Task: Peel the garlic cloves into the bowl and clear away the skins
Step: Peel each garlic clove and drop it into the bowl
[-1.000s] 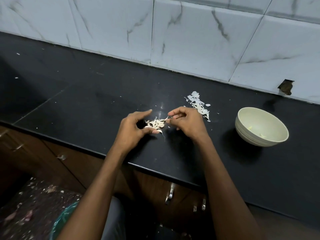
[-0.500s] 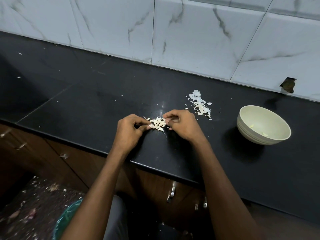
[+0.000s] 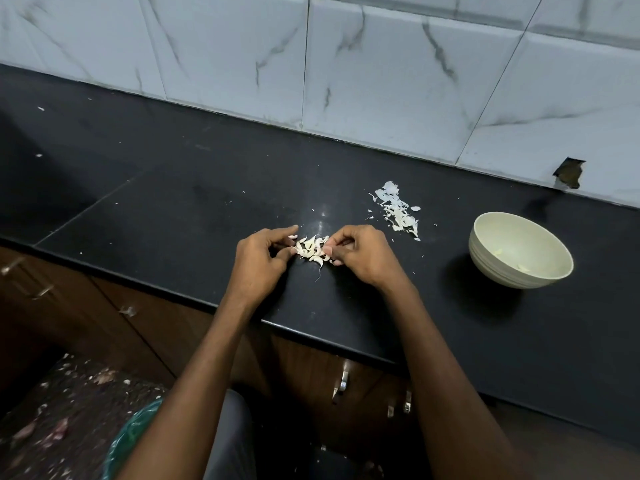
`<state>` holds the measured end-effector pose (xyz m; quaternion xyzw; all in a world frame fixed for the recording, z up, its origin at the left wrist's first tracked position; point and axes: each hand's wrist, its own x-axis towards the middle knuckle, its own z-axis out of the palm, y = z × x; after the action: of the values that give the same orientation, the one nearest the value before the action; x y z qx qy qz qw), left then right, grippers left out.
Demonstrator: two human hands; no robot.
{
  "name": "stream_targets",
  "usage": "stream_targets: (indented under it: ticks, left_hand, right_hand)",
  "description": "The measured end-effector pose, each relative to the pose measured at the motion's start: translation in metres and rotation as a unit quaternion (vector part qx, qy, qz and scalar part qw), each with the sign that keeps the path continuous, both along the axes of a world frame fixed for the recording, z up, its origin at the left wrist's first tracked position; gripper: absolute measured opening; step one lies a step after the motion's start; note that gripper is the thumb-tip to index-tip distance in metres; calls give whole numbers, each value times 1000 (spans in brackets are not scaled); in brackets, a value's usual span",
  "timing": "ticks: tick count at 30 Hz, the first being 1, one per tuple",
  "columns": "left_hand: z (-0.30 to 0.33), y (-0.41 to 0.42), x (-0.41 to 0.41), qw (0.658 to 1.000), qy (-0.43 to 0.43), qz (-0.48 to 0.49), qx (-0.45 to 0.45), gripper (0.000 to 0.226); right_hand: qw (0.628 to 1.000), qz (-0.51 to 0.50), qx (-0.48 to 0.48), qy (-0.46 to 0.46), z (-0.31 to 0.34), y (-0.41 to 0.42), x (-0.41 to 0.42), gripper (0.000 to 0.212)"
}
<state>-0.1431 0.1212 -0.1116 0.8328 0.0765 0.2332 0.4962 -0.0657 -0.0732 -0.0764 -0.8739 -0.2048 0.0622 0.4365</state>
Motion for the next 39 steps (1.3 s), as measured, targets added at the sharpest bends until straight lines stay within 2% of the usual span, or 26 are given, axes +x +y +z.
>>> stream_targets:
  ticks: [2,5,9,11,16,19,20,24,27,31,36,39]
  left_hand:
    - [1,-1,-1,1000,-8,0,0,44]
    - [4,-2,-2,1000,-17,5,0,51]
    - [5,-3,-4,1000,-10,16,-20,56]
    - [5,-2,-4,999,-11,20,-31,55]
    - [5,0,-3,998,-10,31,-49,53]
    - [2,2,-3,998,-10,35,-45,52]
    - [1,3,-2,998,-11,35,-46,51]
    - [1,3,-2,998,-7,38,-42,47]
    - [1,2,-2,998,-7,39,-38,46]
    - [2,2,-1,997,-19,50,-57,46]
    - [10,-8,-6,990,-103,70,-59,50]
    - [16,-32,-5,987,-137,50,-68,44]
  right_hand:
    - [999,26,-12,-23,0,2,-1,13]
    - [992,67,-79,-73,2,8,-2,32]
    - [984,95,-134,-68,10,10,0,25]
    - [984,93,-128,-85,10,9,1,24]
    - [991,32,-43,-120,6,0,-2,24]
    - [994,7,3,-109,6,-2,-10,10]
    - [994,6,5,-109,6,-1,-13,2]
    - [994,-2,-71,-86,-6,6,-17,25]
    - [993,-7,-91,-74,-11,10,-14,23]
    - [998,16,-30,-61,-9,8,-16,9]
    - [984,-26,174,9,-6,-12,-14,12]
    - [966,-42,256,6,-2,-32,-12,14]
